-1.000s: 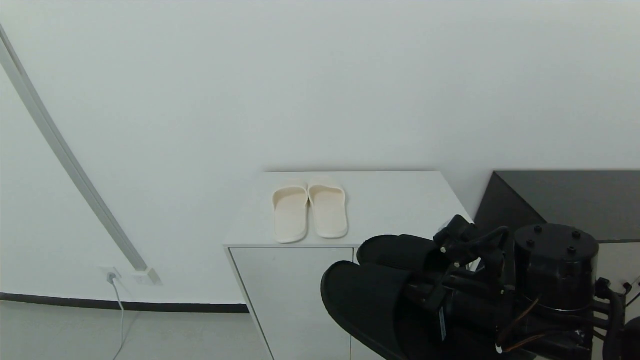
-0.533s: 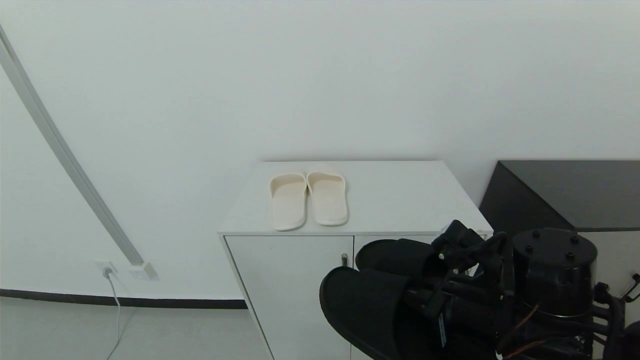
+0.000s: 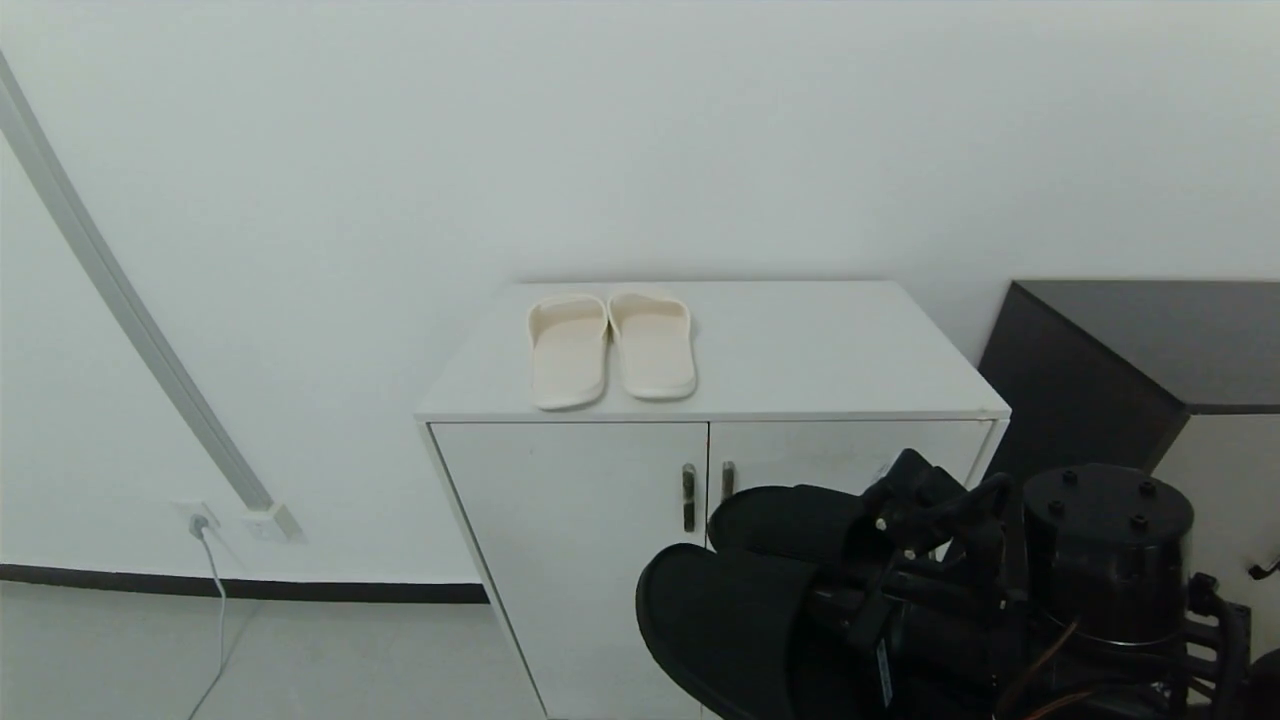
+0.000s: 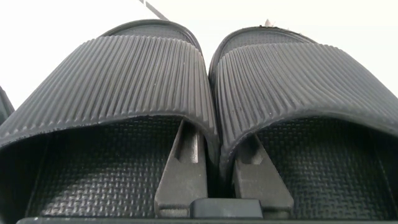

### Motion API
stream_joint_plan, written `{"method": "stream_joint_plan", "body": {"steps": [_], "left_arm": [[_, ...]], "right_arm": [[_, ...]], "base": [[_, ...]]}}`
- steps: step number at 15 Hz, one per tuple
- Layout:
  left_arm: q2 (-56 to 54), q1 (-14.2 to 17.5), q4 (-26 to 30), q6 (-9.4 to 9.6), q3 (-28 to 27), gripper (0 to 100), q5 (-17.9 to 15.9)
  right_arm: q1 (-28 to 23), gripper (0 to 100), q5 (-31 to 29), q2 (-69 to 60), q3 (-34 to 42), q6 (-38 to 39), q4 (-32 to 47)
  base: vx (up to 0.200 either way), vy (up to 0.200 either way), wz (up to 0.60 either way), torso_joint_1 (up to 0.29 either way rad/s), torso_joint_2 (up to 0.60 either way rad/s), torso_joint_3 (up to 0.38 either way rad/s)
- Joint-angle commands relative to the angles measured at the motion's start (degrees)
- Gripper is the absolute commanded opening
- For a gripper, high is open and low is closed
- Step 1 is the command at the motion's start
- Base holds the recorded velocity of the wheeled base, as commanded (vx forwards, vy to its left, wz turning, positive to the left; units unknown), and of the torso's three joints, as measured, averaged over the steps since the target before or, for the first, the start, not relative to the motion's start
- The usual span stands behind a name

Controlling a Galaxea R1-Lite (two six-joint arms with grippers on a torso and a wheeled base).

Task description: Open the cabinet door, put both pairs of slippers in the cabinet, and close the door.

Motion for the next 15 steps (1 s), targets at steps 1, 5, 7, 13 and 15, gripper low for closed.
{"method": "stream_joint_plan", "body": {"steps": [1,5,7,13,15], "left_arm": [[0.1,0.0,0.0,-0.06,0.0,0,0.0],[0.1,0.0,0.0,-0.15,0.0,100,-0.1],[0.1,0.0,0.0,-0.06,0.0,100,-0.1],[0.1,-0.1,0.0,-0.32,0.0,100,-0.2],[0.1,-0.1,0.0,-0.32,0.0,100,-0.4]], "right_arm": [[0.3,0,0.0,0.1,0.1,0.1,-0.1],[0.3,0,-0.1,0.1,0.2,0.0,-0.4],[0.2,0,0.0,0.3,0.3,0.1,-0.4],[0.3,0,0.0,0.3,1.3,0.0,-0.4],[0.4,0,0.1,0.1,1.6,-0.6,-0.9]], "base": [[0.0,0.0,0.0,-0.217,0.57,0.325],[0.0,0.0,0.0,-0.21,0.52,0.316],[0.0,0.0,0.0,-0.186,0.51,0.31],[0.0,0.0,0.0,-0.163,0.48,0.322],[0.0,0.0,0.0,-0.137,0.46,0.33]]}}
